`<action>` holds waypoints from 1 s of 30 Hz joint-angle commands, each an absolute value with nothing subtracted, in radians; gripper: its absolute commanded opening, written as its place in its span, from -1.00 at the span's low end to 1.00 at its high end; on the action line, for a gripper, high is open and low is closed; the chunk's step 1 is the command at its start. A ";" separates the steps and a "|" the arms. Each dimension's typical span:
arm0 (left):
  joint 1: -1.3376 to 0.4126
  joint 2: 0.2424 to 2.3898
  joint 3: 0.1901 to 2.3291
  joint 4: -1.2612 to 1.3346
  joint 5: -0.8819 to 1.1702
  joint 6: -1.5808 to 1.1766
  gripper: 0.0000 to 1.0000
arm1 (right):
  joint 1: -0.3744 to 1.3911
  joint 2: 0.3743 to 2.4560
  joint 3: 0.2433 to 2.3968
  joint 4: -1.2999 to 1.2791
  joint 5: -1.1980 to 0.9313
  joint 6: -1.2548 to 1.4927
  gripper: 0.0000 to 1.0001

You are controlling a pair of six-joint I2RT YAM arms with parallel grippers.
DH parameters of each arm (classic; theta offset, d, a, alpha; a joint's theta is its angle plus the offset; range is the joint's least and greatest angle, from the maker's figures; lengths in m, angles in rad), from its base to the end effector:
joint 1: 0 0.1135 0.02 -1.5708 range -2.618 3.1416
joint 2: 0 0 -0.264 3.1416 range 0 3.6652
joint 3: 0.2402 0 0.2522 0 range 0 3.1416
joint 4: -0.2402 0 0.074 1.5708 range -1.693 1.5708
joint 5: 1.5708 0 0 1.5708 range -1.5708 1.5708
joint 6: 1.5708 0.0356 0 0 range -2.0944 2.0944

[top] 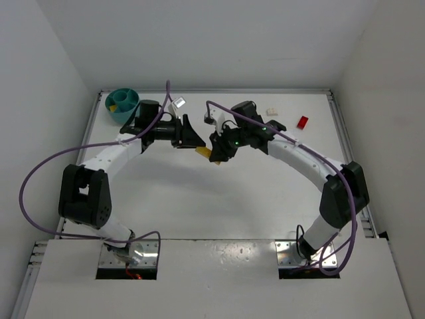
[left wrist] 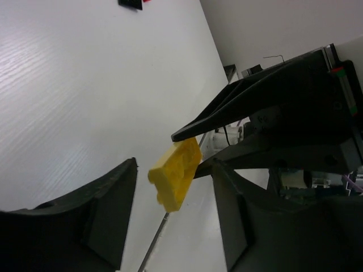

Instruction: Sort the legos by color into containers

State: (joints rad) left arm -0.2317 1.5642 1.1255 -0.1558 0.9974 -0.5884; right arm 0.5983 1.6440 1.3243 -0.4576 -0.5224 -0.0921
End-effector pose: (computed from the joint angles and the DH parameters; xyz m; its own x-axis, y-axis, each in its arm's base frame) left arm 0.3268 -0.1078 0.2755 -0.8985 -0.0974 -0.4280 0.3645 0.3776 -0.8512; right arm 0.2920 0.2205 0.2832 -0.5052 -0.4408 -0.7420 -0.8320 0.4773 0.2829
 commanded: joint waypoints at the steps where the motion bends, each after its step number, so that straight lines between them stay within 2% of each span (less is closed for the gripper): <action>1: -0.253 1.577 1.161 -0.120 1.043 -0.595 0.14 | 0.617 1.660 1.382 -0.440 -0.494 -0.120 -0.97; 2: -0.253 1.588 1.161 -0.120 1.052 -0.586 0.01 | 0.626 1.660 1.382 -0.440 -0.483 -0.120 -0.97; 8: -0.262 1.588 1.152 -0.120 1.083 -0.577 -0.48 | 0.626 1.660 1.393 -0.431 -0.445 -0.120 -0.99; 11: -0.253 1.588 1.152 -0.120 1.092 -0.568 -0.66 | 0.626 1.646 1.393 -0.416 -0.413 -0.120 -0.99; 13: -0.253 1.588 1.143 -0.120 1.092 -0.568 -0.71 | 0.626 1.634 1.384 -0.396 -0.379 -0.111 -0.99; 16: -0.244 1.566 1.134 -0.120 1.083 -0.558 -0.92 | 0.626 1.634 1.384 -0.396 -0.354 -0.101 -0.99; 18: -0.227 1.554 1.134 -0.146 1.059 -0.531 -1.00 | 0.626 1.634 1.384 -0.396 -0.344 -0.101 -0.68; 20: -0.177 1.542 1.184 -0.222 1.011 -0.464 -1.00 | 0.614 1.595 1.364 -0.396 -0.360 -0.101 -0.19; 21: -0.154 1.531 1.209 -0.262 0.991 -0.425 -1.00 | 0.614 1.583 1.364 -0.396 -0.370 -0.101 0.12; 24: -0.043 1.520 1.308 -0.406 0.871 -0.296 -1.00 | 0.589 1.540 1.344 -0.417 -0.347 -0.101 0.24; 30: 0.224 1.603 1.592 -0.621 0.554 -0.124 -1.00 | 0.525 1.491 1.293 -0.408 -0.267 -0.091 0.24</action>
